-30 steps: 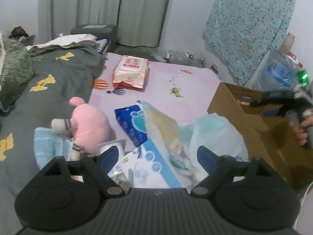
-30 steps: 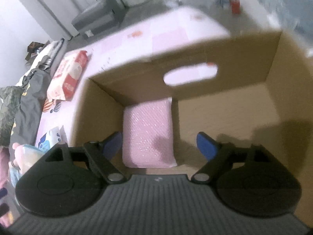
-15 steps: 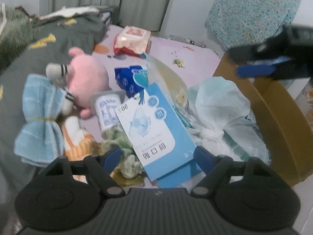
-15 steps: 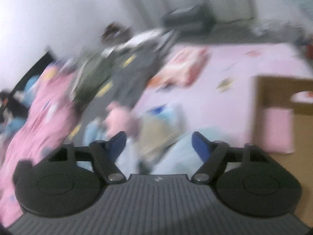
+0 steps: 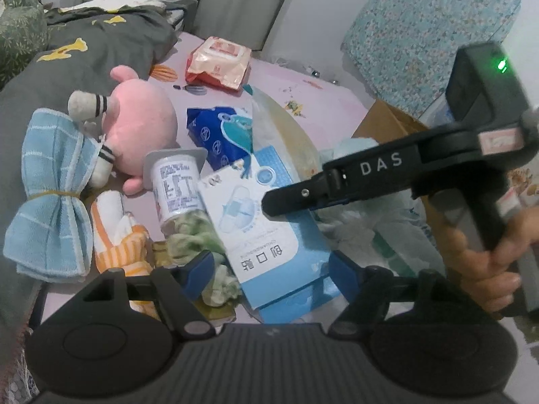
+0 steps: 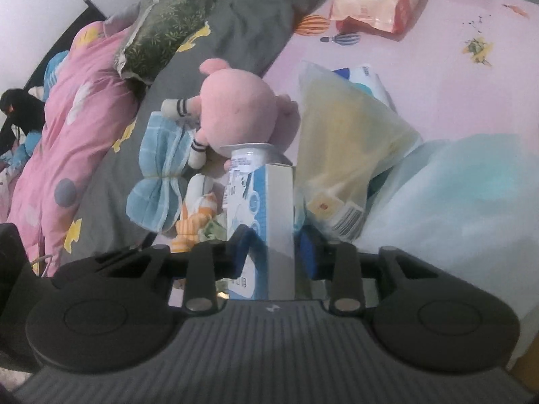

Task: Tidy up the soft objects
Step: 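Grasp the blue-and-white mask box with the right gripper, then carry the mask box over the cardboard box with the right gripper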

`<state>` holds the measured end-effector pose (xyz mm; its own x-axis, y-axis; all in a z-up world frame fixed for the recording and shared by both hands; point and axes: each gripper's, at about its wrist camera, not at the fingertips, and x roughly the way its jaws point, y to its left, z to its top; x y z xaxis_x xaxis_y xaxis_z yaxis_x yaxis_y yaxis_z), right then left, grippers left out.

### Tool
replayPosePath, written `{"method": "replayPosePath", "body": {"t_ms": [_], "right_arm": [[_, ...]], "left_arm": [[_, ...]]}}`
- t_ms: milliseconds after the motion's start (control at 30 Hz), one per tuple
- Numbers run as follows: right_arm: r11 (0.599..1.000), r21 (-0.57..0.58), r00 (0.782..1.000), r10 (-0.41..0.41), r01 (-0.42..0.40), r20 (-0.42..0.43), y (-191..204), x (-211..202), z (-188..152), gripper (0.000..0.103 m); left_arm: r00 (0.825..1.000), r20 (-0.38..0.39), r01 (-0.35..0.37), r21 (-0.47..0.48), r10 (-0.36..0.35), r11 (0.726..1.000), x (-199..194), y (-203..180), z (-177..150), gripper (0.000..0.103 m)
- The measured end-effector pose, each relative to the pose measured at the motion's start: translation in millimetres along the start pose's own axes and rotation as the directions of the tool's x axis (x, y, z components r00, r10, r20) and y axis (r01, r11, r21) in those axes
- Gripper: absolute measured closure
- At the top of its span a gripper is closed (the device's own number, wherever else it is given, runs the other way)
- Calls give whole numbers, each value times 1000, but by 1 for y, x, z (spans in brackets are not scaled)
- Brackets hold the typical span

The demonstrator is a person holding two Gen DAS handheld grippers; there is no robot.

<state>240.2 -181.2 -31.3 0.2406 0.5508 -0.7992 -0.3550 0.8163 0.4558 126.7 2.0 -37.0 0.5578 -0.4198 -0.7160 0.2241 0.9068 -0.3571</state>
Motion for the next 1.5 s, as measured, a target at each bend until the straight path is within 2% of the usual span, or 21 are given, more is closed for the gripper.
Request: {"method": "replayPosePath", "body": {"t_ms": [67,200,300,500,567,733,833,1000,1167,1267,1367,1500], "right_arm": [[1000,26,1000,9,-9,0,-8,2,1,78],[993,109,999,53,-52,-3,-28,8,1,79],[988,134,997,76,-76,4,-33,11,1,79],[958,217,983,182,-186,37,-48,10,1,84],[950,227,977,206,-213,57,-49,6,0,84],[933,224,959,263,-280,101,-45,-14,-4,84],[919,220,943,306,-328,128,-43,-28,-9,84],[908,210,927,329,-362,178,-43,-54,-23,84],[914,202,911,284,-352,300,-60,-111,-40,84],[937,196,891,188,-289,413,-79,-166,-51,84],[966,216,876,23,-144,481,-101,-216,-58,84],[956,291,879,-180,49,442,-143,-244,-57,84]], "left_arm": [[1000,4,15,-1,-15,1000,-1,0,2,28],[999,-36,26,-29,-27,999,9,3,6,28],[998,-33,43,-28,-44,999,9,0,7,27],[998,-39,54,-13,-54,998,11,-9,11,27],[998,-37,56,-20,-57,998,8,-9,11,27],[997,-17,75,-34,-76,997,-3,-10,17,19],[995,-17,95,-34,-96,995,-7,-14,20,17],[990,-2,143,-14,-143,990,-16,-31,25,17],[983,25,179,54,-180,982,-25,-59,28,15],[982,21,186,80,-188,979,-24,-71,26,15],[982,7,185,82,-186,979,-18,-75,23,15],[983,-15,182,61,-181,981,-9,-72,19,15]]}}
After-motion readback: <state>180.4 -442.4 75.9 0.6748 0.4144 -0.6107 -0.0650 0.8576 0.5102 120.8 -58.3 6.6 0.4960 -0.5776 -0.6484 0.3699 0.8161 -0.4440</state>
